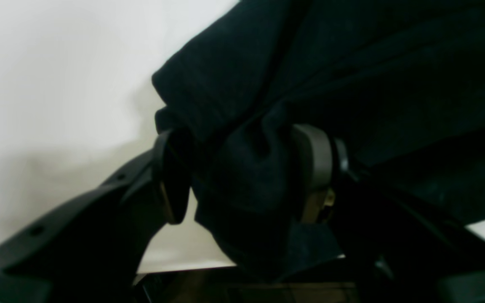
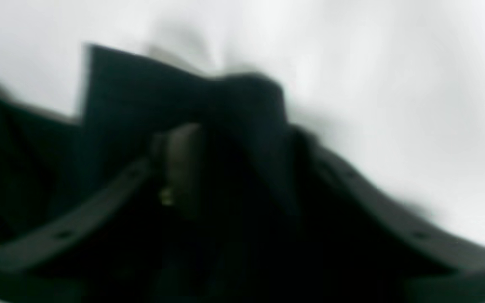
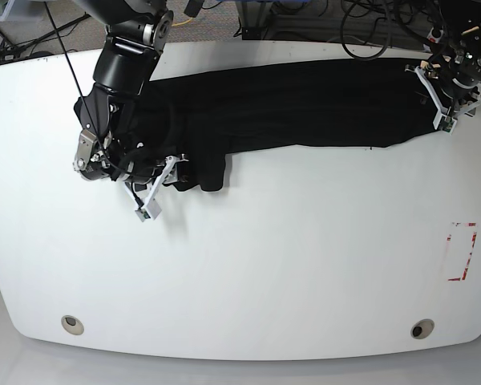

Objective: Fold the T-shirt properly
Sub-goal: 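Grasp the hanging fabric with the right gripper and tuck it under, then grasp the folded strip's ends with both grippers and straighten it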

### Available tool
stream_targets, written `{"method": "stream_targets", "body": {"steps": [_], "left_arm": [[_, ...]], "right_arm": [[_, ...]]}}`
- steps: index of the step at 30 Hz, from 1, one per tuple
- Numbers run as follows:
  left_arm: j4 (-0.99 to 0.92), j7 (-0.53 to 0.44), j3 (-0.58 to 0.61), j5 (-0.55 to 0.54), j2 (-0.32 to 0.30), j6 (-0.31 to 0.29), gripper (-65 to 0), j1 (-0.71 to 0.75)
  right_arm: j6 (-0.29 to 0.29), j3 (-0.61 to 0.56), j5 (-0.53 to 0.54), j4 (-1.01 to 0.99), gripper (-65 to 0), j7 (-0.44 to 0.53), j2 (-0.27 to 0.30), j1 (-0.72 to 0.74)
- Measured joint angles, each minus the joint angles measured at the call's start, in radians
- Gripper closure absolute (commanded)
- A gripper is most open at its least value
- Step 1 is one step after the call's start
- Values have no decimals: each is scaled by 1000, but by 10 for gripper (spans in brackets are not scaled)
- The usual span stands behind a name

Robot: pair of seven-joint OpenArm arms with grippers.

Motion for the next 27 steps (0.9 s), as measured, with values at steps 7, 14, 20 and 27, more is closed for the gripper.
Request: {"method": "stream_targets", "body": {"steps": [7, 14, 20, 27], "left_arm": [[-1, -1, 14, -4, 2, 0, -325, 0], [-9, -3, 18, 3, 1, 0, -328, 0], [-38, -22, 72, 93, -1, 3, -328, -4], [-40, -71, 81, 96, 1, 3, -328, -5]], "right_arm": [[-1, 3, -10, -4, 0, 53, 8, -3], [-1, 7, -6, 119, 0, 30, 10, -31], [0, 23, -3, 337, 0, -61, 29, -99], [0, 121, 2, 532, 0, -135, 34, -186]]}}
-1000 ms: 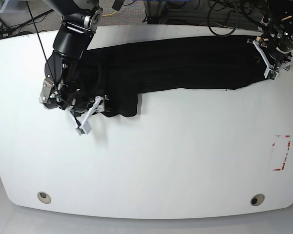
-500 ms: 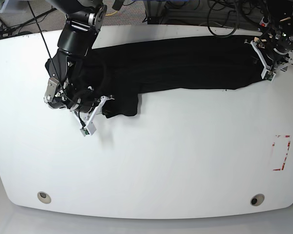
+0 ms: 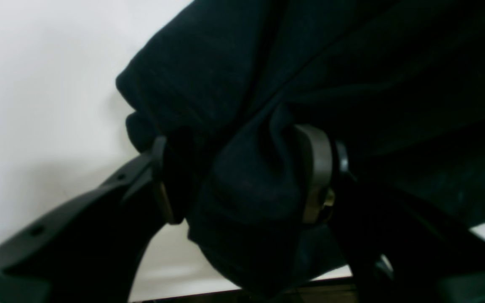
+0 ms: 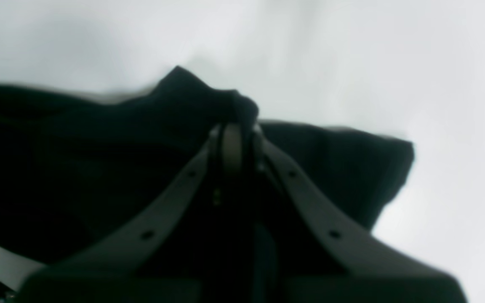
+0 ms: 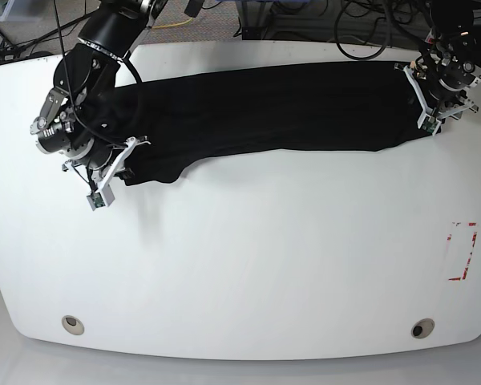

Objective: Fold the T-shirt properly
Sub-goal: 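Grasp the folded strip's ends with both grippers and straighten it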

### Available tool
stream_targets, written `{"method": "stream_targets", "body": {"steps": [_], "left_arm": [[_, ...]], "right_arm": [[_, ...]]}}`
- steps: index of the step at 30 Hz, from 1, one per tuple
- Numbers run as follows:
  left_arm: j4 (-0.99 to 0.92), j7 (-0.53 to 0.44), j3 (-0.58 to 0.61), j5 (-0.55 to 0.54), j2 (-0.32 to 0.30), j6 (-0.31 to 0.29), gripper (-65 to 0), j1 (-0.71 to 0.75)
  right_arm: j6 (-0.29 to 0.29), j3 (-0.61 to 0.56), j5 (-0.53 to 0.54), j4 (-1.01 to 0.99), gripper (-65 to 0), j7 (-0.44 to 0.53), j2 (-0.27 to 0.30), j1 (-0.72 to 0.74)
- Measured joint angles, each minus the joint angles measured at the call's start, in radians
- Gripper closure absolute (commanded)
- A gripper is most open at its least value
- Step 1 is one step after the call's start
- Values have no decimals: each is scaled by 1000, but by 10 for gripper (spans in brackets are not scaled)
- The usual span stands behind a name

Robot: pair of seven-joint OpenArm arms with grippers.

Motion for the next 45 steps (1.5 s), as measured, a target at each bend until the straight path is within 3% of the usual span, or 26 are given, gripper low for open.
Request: {"method": "stream_targets", "body": {"steps": [7, 11, 16, 20, 26, 31, 36, 41, 45], "left_arm": [[-2, -1, 0, 0, 0, 0, -329, 0], [-3, -1, 5, -2, -21, -2, -329, 0], [-4, 3, 3, -2, -28, -1, -331, -4], [-4, 13, 4, 0, -23, -4, -332, -40], [-3, 14, -3, 3, -20, -4, -332, -102], [-3, 13, -5, 1, -11, -3, -332, -140], [-3, 26, -5, 3, 2, -4, -332, -166], [-2, 21, -6, 3, -2, -3, -332, -170], [-2, 25, -6, 4, 0, -3, -332, -169]], "right_arm": [[0, 15, 7, 7, -5, -1, 34, -79], [0, 40, 9, 6, -154, 4, 39, -111], [3, 124, -12, -4, -403, 84, 65, -136], [2, 146, -11, -40, -525, 97, 109, -151], [0, 145, 59, 35, -509, 105, 118, -196], [1, 136, 255, 123, -509, 43, 98, -230], [-1, 43, 357, 117, -509, 7, 79, -239], [0, -41, 282, 90, -484, 21, 35, -231], [-1, -65, 126, 35, -346, 40, 32, -217]]}}
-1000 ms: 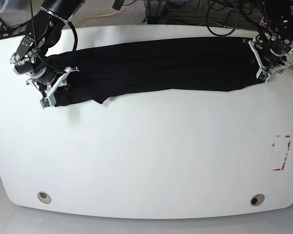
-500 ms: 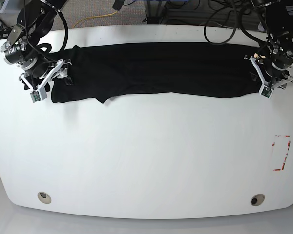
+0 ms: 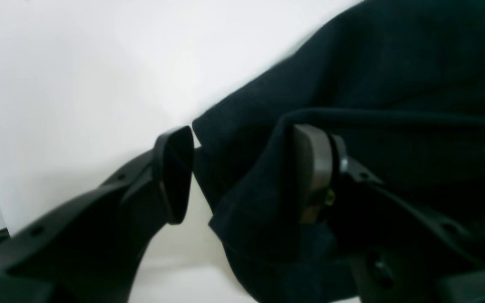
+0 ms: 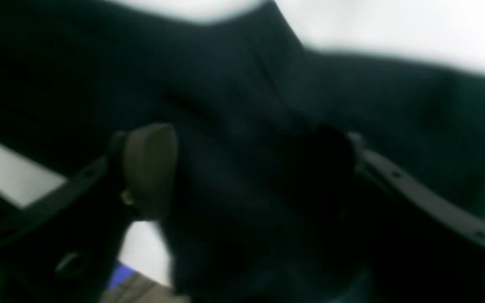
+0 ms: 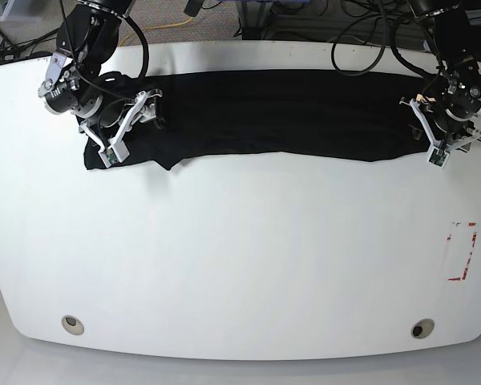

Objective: Fold the T-shirt properly
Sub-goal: 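Grasp the folded strip's ends with both grippers and straighten it, then move the left gripper along the strip toward the right gripper, folding it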

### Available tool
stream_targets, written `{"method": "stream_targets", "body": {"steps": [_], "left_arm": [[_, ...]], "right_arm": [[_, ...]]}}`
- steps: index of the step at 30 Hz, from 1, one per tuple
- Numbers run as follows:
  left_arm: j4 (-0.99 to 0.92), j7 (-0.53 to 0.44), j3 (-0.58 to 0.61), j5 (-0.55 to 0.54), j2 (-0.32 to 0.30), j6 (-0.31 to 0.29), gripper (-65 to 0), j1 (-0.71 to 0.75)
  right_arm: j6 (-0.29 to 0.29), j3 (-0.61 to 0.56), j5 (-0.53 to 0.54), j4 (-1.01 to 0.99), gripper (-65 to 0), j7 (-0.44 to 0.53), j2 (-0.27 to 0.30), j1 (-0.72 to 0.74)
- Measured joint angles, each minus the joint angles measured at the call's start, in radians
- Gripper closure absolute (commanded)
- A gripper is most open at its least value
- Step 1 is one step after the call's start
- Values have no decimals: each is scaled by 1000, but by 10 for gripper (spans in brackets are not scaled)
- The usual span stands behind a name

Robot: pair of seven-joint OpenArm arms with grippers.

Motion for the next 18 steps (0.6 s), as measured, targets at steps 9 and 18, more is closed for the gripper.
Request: {"method": "stream_targets", "body": {"steps": [9, 18], "left_arm": [[0, 161, -182, -306, -2, 4, -347, -6], [-4, 309, -368, -523, -3, 4, -529, -3]], "right_arm": [[5, -126, -180, -166, -136, 164, 19, 31], [4, -128, -190, -205, -151, 220, 21, 38]]}}
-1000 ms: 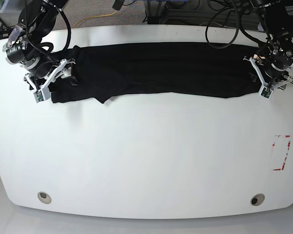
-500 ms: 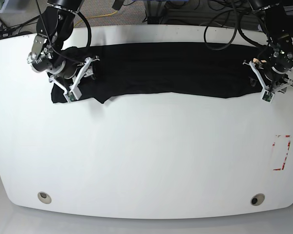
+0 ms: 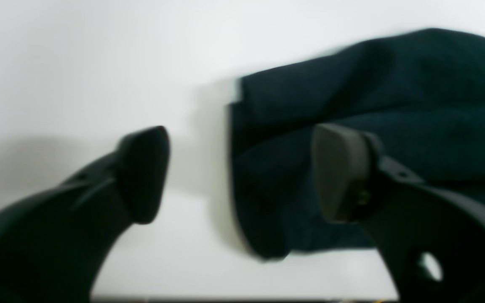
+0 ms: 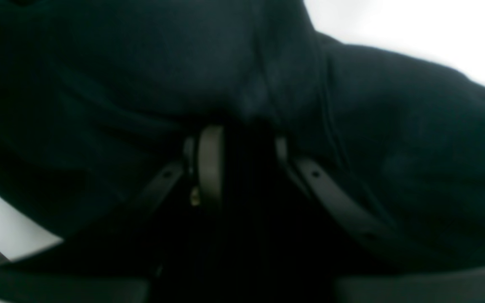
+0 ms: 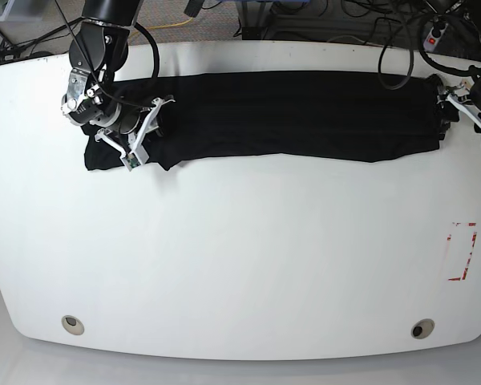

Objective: Fold the T-shirt properly
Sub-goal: 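Move the left gripper along the strip toward the right gripper, folding it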

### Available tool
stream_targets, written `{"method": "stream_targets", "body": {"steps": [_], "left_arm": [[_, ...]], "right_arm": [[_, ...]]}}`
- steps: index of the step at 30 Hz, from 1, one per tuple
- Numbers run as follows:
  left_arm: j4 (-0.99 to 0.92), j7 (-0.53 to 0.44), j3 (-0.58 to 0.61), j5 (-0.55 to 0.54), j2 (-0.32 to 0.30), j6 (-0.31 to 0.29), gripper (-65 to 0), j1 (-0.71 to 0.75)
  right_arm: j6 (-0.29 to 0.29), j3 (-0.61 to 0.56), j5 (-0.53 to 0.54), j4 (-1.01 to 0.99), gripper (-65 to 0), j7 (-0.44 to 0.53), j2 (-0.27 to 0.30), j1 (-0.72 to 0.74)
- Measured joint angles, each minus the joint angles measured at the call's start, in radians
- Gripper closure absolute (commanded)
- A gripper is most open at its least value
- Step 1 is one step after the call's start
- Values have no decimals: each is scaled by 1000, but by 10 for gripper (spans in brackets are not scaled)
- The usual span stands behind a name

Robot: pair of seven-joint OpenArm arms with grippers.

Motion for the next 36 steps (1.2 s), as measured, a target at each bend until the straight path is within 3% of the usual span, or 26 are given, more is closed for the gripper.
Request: {"method": "stream_targets", "body": {"steps": [4, 24, 26, 32, 34, 36], "left_arm": [[-72, 42, -18, -46, -2, 3, -529, 2], [-347, 5, -14, -131, 0, 2, -518, -58], [-353, 5, -16, -137, 0, 2, -468, -58], [-360, 1, 18, -128, -3, 2, -94, -52], [-359, 2, 51, -128, -3, 2, -53, -51], [-347, 7, 78, -129, -3, 2, -53, -54]], "right_arm": [[0, 0, 2, -1, -151, 3, 0, 0], [0, 0, 2, 0, -146, 3, 0, 0], [0, 0, 1, 0, -144, 3, 0, 0], [0, 0, -5, -2, -144, 31, -1, -6], [0, 0, -5, -3, -144, 33, 0, -6], [0, 0, -5, -3, -144, 32, 0, -6]]}}
